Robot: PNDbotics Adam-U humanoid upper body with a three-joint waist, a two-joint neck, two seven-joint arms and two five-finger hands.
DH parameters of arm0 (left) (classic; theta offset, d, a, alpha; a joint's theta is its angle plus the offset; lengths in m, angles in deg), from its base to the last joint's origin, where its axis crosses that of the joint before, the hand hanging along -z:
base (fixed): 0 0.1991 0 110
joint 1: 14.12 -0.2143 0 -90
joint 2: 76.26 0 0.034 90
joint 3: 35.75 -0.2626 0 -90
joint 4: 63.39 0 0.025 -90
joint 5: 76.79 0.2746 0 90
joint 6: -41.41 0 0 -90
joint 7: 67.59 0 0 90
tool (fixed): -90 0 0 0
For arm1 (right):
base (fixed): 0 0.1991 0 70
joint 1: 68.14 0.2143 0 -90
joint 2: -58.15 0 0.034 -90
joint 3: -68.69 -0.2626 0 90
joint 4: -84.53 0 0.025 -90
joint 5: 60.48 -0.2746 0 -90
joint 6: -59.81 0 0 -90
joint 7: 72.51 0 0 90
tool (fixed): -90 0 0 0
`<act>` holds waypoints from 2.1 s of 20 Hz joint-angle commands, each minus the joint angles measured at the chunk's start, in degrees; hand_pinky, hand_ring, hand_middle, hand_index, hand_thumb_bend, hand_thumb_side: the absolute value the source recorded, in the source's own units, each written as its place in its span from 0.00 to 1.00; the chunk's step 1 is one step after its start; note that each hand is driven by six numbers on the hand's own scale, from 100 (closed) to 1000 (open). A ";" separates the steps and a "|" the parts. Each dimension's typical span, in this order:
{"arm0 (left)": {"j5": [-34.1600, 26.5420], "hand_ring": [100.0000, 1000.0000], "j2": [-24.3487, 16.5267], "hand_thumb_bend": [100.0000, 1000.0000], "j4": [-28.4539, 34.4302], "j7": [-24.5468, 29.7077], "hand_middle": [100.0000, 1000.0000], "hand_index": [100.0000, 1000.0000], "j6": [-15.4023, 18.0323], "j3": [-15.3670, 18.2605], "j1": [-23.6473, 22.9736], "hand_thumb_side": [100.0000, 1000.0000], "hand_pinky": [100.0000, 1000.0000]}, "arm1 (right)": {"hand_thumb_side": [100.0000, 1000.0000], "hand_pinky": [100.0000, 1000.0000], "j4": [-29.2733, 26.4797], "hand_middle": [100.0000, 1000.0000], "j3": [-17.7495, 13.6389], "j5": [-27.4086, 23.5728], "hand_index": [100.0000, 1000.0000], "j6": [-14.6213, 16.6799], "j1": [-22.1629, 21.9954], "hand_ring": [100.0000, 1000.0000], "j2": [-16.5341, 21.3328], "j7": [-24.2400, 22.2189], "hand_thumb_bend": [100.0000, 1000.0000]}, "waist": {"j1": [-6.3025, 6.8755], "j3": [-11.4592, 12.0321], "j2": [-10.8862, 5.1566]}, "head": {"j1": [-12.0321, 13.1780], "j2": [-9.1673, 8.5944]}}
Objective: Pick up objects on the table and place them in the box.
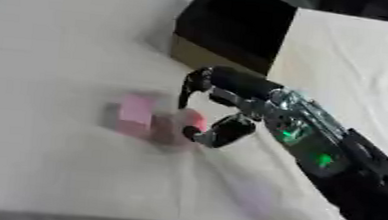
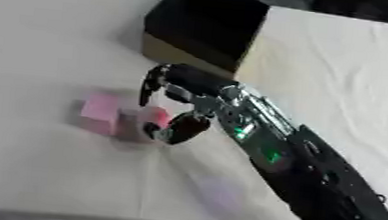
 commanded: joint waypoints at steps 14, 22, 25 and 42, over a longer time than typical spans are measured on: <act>-0.22 0.67 -0.81 0.37 1.06 0.00 0.67 0.87 0.64 0.41 0.38 1.00 0.70 | 0.11 0.79 4.13 0.75 -0.35 4.64 0.75 4.09 0.21 0.80 -0.57 -1.73 0.21 | 0.50 0.10 -0.41 | -0.31 0.31; -0.28 0.67 -0.79 0.37 1.06 -0.31 0.66 0.87 0.91 0.54 0.34 1.00 0.69 | 0.12 0.74 5.17 0.52 -1.14 5.69 0.54 3.33 0.27 0.69 -0.79 0.08 0.11 | 0.53 0.21 -0.38 | -0.27 0.31; -0.27 0.66 -0.83 0.36 1.06 -0.42 0.66 0.87 0.97 0.58 0.28 1.00 0.69 | 0.11 0.71 4.65 0.47 -1.45 5.21 0.47 3.19 0.22 0.63 -0.84 2.40 0.00 | 0.54 0.16 -0.43 | -0.18 0.31; -0.25 0.66 -1.54 0.36 1.06 -0.52 0.65 0.86 1.16 0.53 0.24 1.00 0.68 | 0.01 0.70 -7.93 0.50 -6.67 -6.65 0.49 -5.65 4.89 0.62 4.27 2.64 0.00 | 0.66 -0.86 -0.39 | -0.94 0.31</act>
